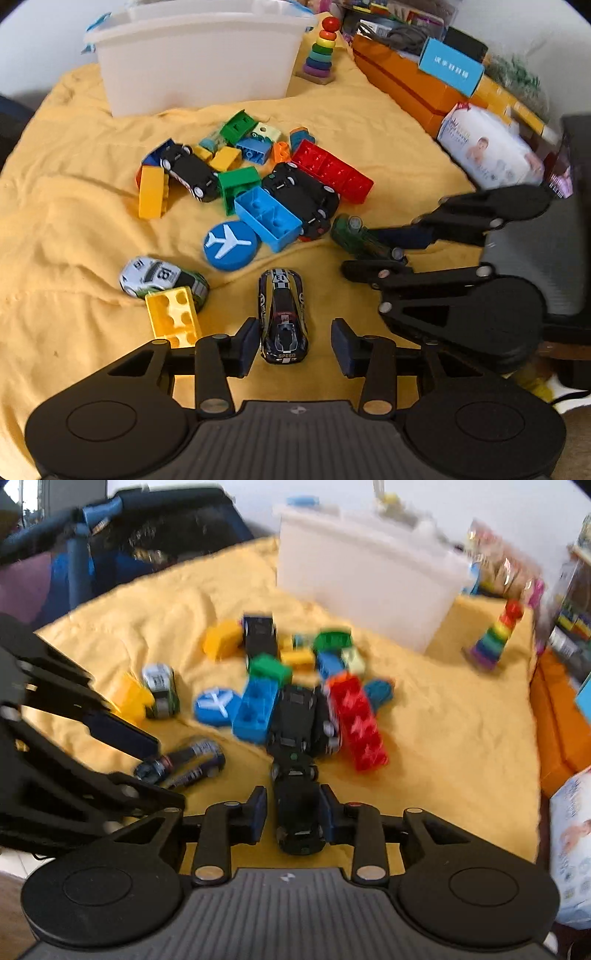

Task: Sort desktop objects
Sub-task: 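Grasp the black race car with the left gripper while the right grasps the green car, then lift both held cars and carry them over the white bin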

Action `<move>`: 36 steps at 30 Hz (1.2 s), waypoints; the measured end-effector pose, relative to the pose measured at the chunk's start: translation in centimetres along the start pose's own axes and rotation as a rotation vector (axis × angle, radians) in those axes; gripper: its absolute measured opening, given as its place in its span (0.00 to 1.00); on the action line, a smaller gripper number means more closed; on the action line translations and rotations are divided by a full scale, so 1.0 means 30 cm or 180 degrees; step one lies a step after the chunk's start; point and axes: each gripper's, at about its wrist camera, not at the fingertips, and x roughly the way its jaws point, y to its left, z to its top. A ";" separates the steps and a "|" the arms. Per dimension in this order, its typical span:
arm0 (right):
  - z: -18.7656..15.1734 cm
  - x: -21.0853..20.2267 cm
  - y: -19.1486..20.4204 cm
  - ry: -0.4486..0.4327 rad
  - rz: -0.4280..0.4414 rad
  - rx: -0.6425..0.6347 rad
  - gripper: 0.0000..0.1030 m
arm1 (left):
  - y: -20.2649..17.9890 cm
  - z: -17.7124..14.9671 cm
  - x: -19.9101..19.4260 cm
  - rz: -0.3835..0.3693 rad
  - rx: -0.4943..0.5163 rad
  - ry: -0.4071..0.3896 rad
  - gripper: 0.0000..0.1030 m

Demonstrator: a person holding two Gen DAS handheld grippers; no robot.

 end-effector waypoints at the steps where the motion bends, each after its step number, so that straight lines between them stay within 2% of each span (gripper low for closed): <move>1: -0.004 0.003 -0.011 -0.0009 0.0042 0.0037 0.28 | 0.000 -0.002 0.001 0.0012 0.0004 -0.0002 0.45; 2: -0.006 0.002 -0.022 -0.0003 0.0068 0.0081 0.19 | 0.002 -0.002 0.002 0.0026 0.0002 -0.0001 0.45; 4: -0.001 -0.015 -0.050 0.0038 0.0127 0.0281 0.18 | 0.007 -0.001 0.004 0.0012 -0.0020 0.0001 0.45; 6: 0.002 -0.062 -0.101 0.0012 0.0534 0.0780 0.19 | 0.005 0.000 0.001 0.0009 0.0004 -0.0022 0.45; 8: -0.005 -0.066 -0.149 0.0119 0.0953 0.1298 0.19 | 0.004 0.002 0.006 0.0010 0.0019 -0.0025 0.45; 10: -0.034 -0.034 -0.176 0.0249 0.1148 0.1632 0.19 | 0.006 0.005 0.016 0.0002 0.0002 -0.0002 0.45; 12: -0.057 -0.002 -0.189 0.0392 0.1130 0.1731 0.19 | 0.000 0.009 0.026 0.0004 0.0033 0.0004 0.45; 15: -0.067 -0.027 -0.193 0.0307 0.0916 0.1651 0.27 | -0.008 0.016 0.037 0.0034 0.0079 0.0014 0.45; 17: -0.058 -0.061 -0.184 0.0203 0.0591 0.1411 0.38 | -0.008 0.017 0.043 0.0056 0.0069 0.0020 0.45; 18: -0.053 -0.071 -0.175 0.0176 0.0451 0.1280 0.39 | -0.008 0.016 0.044 0.0063 0.0064 0.0022 0.45; 21: -0.044 -0.097 -0.142 0.0091 0.0314 0.1015 0.41 | -0.015 0.014 0.049 0.0101 0.0104 0.0026 0.45; 24: -0.045 -0.082 -0.096 0.0107 0.0211 0.0747 0.49 | -0.028 0.008 0.052 0.0158 0.0168 0.0019 0.45; 26: -0.055 -0.058 -0.076 0.0186 0.0190 0.0623 0.49 | -0.032 0.003 0.051 0.0184 0.0204 0.0003 0.43; 27: -0.064 -0.051 -0.066 0.0198 0.0167 0.0560 0.48 | -0.031 0.000 0.050 0.0216 0.0213 -0.0011 0.35; 28: -0.074 -0.048 -0.057 0.0155 0.0139 0.0493 0.49 | -0.027 0.000 0.049 0.0244 0.0211 -0.0029 0.32; 30: -0.079 -0.053 -0.053 0.0105 0.0152 0.0465 0.43 | -0.008 0.000 0.044 0.0166 0.0130 -0.0043 0.32; 31: -0.075 -0.057 -0.054 0.0103 0.0164 0.0478 0.32 | -0.003 0.000 0.040 0.0144 0.0109 -0.0049 0.32; 36: -0.048 -0.085 -0.073 0.0066 0.0183 0.0645 0.32 | -0.003 0.036 -0.018 0.0073 0.0142 -0.0190 0.32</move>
